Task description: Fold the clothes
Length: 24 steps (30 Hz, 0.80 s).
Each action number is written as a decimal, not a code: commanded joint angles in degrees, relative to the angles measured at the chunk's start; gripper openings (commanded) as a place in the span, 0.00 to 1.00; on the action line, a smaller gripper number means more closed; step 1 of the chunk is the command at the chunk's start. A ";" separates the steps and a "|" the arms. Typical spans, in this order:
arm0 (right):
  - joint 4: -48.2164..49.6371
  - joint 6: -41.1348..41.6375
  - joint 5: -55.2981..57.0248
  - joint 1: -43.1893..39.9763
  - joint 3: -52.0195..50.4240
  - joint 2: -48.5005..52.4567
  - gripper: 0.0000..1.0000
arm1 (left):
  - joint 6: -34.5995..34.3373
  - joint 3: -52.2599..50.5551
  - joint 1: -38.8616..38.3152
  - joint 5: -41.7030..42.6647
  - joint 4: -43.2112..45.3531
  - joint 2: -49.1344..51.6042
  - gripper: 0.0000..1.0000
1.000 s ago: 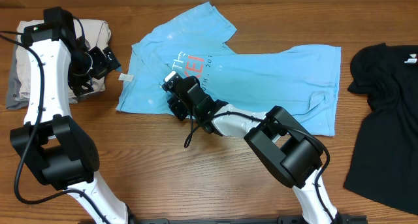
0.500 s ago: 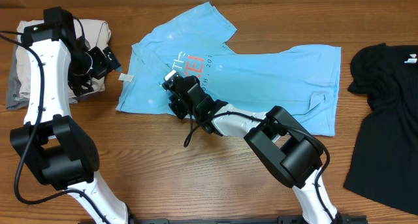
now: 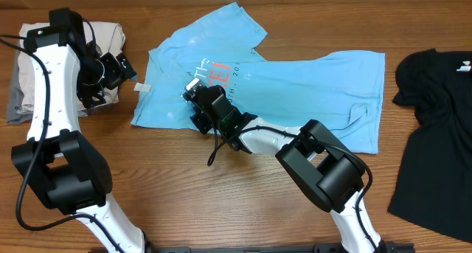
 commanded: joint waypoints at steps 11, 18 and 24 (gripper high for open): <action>-2.10 1.51 4.81 -2.71 1.99 -5.29 0.04 | 0.48 1.05 -0.39 0.48 0.04 -1.81 1.00; -2.32 1.51 2.64 -7.10 4.66 -5.18 0.04 | 0.48 1.05 -0.37 0.50 0.04 -1.81 1.00; 1.79 1.51 -4.28 -10.95 4.66 -2.93 0.04 | 0.48 1.05 -0.39 0.48 0.04 -1.81 1.00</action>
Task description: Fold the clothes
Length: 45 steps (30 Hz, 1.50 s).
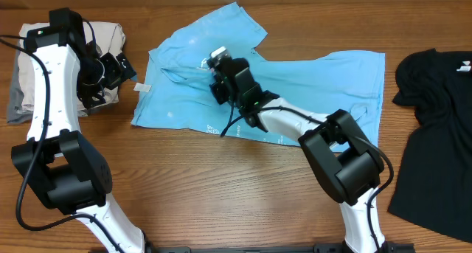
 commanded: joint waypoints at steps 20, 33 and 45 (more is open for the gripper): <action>10.95 0.55 2.58 -4.17 6.67 3.96 0.10 | 0.48 1.05 -0.39 0.46 0.07 -1.81 1.00; -36.48 5.44 1.14 -7.74 24.65 -8.37 0.47 | 0.48 1.05 -0.39 0.46 0.07 -1.81 1.00; -79.76 14.01 -9.97 -7.74 22.16 -13.73 0.04 | 0.48 1.05 -0.39 0.46 0.07 -1.81 1.00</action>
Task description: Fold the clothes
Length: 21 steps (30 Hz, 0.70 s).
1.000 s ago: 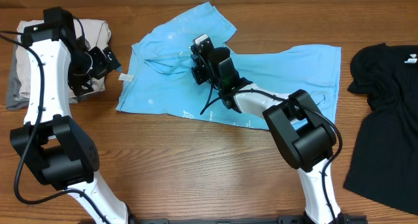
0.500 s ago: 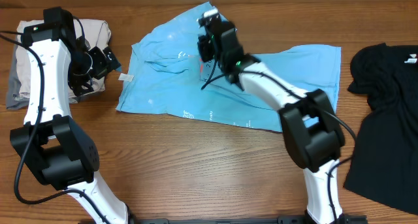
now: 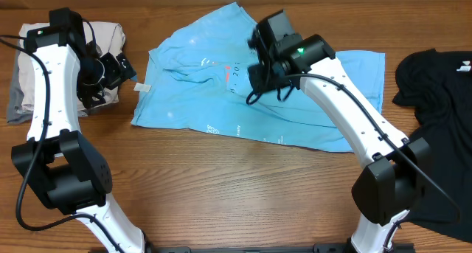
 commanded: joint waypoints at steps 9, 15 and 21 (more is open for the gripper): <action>5.33 6.19 -3.96 0.11 -17.55 -0.11 0.04 | 0.48 1.05 -0.37 0.46 0.04 -1.81 1.00; 12.37 6.16 -3.48 0.09 -23.47 0.02 0.04 | 0.48 1.05 -0.37 0.46 0.04 -1.81 1.00; 16.22 6.14 -0.63 0.11 -25.42 0.24 0.05 | 0.48 1.05 -0.37 0.46 0.04 -1.81 1.00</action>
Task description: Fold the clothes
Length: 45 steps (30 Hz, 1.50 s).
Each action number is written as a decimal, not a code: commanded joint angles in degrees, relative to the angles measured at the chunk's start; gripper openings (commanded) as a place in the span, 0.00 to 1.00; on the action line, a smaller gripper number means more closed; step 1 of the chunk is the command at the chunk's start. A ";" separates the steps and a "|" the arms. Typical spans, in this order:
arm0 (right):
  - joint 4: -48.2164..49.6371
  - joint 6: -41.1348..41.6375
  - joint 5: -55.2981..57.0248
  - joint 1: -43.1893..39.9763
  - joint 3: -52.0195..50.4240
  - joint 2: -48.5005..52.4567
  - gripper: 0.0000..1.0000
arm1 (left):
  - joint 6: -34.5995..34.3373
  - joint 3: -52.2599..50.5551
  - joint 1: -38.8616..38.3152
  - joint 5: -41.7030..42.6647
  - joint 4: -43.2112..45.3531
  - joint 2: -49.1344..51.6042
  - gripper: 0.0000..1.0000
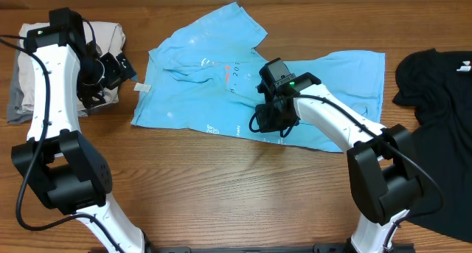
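A light blue T-shirt (184, 98) lies spread across the middle of the table, with a red and white print near its centre and its front hem turned up. My right gripper (268, 122) is low over the shirt's front middle, close to the hem; its fingers are a dark mass and their state cannot be read. My left gripper (116, 67) hangs at the far left, fingers apart and holding nothing, beside a pile of folded clothes (29, 39).
A black shirt (435, 120) lies crumpled at the right edge of the table. The beige and grey folded pile fills the back left corner. Bare wooden tabletop (221, 186) runs along the front.
My right gripper has moved from the shirt's back middle toward the front, and is now low near the hem. The shirt's shape and the left arm are unchanged.
My right gripper was first at the blue shirt's front left. Then it was over the print and the front hem lay turned up. Later it stood high at the shirt's back middle, and now it is down by the front hem. The left arm stayed by the pile.
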 commanded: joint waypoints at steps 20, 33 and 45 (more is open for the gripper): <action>5.57 1.68 -0.90 -6.80 -0.66 5.35 0.04 | 0.48 1.05 -0.39 0.48 0.04 -1.81 1.00; 1.29 0.37 -18.16 -4.48 0.17 5.38 0.04 | 0.48 1.05 -0.39 0.46 0.04 -1.81 1.00; 4.63 2.54 -12.72 -0.61 1.44 5.38 0.04 | 0.48 1.05 -0.39 0.46 0.04 -1.81 1.00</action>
